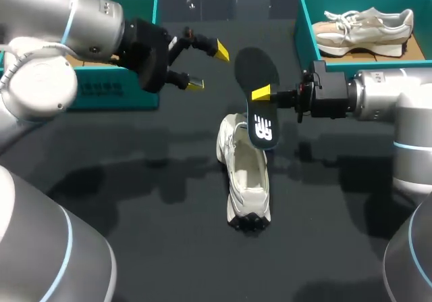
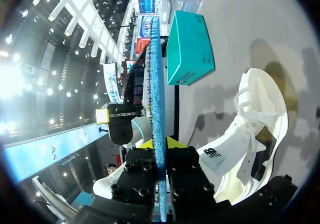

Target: Take the shoe out of the shoebox, open the shoe tongue, remove and reinsert the insole, then place the shoe into the shoebox

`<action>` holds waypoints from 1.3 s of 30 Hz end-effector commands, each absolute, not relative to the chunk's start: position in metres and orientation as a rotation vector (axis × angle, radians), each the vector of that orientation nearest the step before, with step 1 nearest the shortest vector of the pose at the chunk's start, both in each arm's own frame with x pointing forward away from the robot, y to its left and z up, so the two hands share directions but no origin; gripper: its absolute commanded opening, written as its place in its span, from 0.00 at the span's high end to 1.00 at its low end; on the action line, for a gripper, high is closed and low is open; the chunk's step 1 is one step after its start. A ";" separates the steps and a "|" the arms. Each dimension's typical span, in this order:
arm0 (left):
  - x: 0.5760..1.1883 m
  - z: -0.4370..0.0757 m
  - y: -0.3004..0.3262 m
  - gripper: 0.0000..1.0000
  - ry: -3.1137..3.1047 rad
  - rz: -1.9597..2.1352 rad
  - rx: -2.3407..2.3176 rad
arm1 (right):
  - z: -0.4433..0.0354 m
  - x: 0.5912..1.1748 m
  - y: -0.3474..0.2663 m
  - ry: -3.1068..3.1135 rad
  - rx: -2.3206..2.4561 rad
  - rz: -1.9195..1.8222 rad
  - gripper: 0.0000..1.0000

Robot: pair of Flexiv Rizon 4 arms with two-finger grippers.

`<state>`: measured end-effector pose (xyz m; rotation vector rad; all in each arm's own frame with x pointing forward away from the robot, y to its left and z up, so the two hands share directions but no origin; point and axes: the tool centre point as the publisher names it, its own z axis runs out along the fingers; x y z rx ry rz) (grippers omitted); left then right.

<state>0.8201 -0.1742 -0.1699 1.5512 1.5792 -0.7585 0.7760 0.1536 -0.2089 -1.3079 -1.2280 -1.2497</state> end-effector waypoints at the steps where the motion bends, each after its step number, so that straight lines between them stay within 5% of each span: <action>1: 0.818 -0.181 -0.178 0.00 1.402 -0.902 1.380 | -0.209 0.775 0.154 -1.229 -1.311 -1.249 1.00; 28: 0.812 -0.204 -0.215 0.00 1.339 -1.106 1.220 | -0.206 0.767 0.171 -1.178 -1.276 -1.247 1.00; 33: 0.812 -0.208 -0.222 0.42 1.335 -1.106 1.205 | -0.206 0.763 0.176 -1.169 -1.267 -1.253 1.00; 39: 0.816 -0.212 -0.228 0.54 1.332 -1.099 1.181 | -0.207 0.760 0.179 -1.157 -1.256 -1.245 1.00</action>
